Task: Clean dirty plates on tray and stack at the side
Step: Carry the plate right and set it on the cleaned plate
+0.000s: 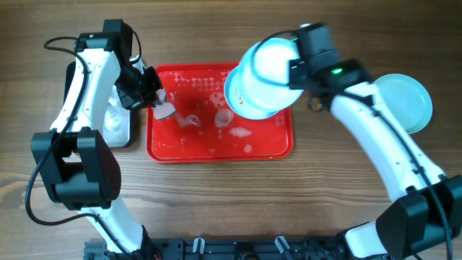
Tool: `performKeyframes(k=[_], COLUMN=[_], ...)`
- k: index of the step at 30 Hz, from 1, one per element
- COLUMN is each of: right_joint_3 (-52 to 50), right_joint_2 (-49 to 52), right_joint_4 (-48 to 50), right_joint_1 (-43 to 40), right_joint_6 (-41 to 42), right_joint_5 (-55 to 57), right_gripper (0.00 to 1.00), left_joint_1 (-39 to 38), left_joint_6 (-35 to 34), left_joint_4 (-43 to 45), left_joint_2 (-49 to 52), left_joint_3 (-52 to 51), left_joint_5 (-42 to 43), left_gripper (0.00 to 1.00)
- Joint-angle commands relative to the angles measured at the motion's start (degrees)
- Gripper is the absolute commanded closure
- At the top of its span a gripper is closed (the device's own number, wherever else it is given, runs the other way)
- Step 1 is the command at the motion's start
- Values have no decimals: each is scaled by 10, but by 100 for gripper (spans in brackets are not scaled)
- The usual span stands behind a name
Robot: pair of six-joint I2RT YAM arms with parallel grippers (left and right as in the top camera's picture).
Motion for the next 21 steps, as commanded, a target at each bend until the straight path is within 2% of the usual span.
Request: performKeyframes(k=[1, 6, 12, 16, 20, 21], right_joint_3=[3, 2, -24, -81, -166, -200], right_joint_2=[-11, -11, -10, -10, -9, -8], right_joint_4=[-21, -54, -28, 32, 126, 177], right_joint_1=[-132, -292, -431, -511, -525, -525], right_joint_6=[22, 21, 61, 92, 112, 116], right_joint_5=[-157, -173, -183, -162, -112, -111], right_gripper=[96, 96, 96, 96, 96, 96], left_joint_1=[-3, -3, -3, -3, -3, -3], left_joint_6=[-6, -6, -6, -6, -5, -5], left_joint_4=[-1, -2, -5, -5, -5, -5], left_joint_2=[4, 4, 4, 4, 4, 4], left_joint_3=[-3, -3, -3, -3, -3, -3], left_joint_5=[-5, -5, -5, -5, -5, -5], left_gripper=[96, 96, 96, 96, 96, 96])
